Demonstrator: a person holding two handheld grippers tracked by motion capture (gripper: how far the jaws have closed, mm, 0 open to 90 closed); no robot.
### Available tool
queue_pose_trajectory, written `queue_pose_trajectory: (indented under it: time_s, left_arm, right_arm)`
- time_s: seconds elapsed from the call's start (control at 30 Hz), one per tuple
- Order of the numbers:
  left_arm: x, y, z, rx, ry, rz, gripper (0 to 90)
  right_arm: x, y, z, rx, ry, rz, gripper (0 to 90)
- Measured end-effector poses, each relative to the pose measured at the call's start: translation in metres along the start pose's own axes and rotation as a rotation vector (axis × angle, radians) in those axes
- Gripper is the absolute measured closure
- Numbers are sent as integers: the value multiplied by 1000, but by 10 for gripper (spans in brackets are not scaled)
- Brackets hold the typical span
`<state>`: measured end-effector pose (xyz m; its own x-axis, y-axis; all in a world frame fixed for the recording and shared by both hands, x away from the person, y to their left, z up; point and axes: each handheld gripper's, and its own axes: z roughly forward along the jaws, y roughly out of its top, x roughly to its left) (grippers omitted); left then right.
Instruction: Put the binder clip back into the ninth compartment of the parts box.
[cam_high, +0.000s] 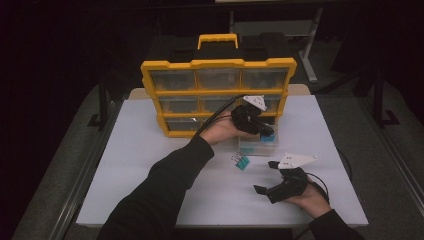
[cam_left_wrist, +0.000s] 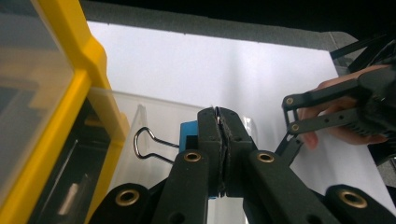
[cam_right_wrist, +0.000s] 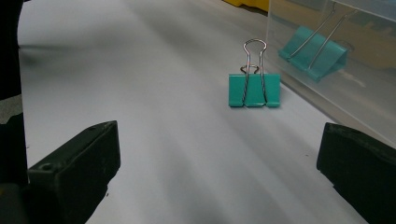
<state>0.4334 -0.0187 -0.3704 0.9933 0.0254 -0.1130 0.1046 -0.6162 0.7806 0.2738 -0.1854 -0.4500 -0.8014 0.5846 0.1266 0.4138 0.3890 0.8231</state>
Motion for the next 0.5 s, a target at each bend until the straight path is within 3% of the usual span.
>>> queue_pose_trajectory:
  time_s: [0.07,0.2,0.5]
  left_arm:
    - [1,-2,2,18,-3,0,886]
    - [0,-3,0,0,8,-2,804]
    - [-2,-8,-26,-54,47,-47,688]
  right_arm:
    - [0,0,0,0,-1,0,0]
    - [0,0,0,0,-1,0,0]
    - [0,0,0,0,-3,-1,0]
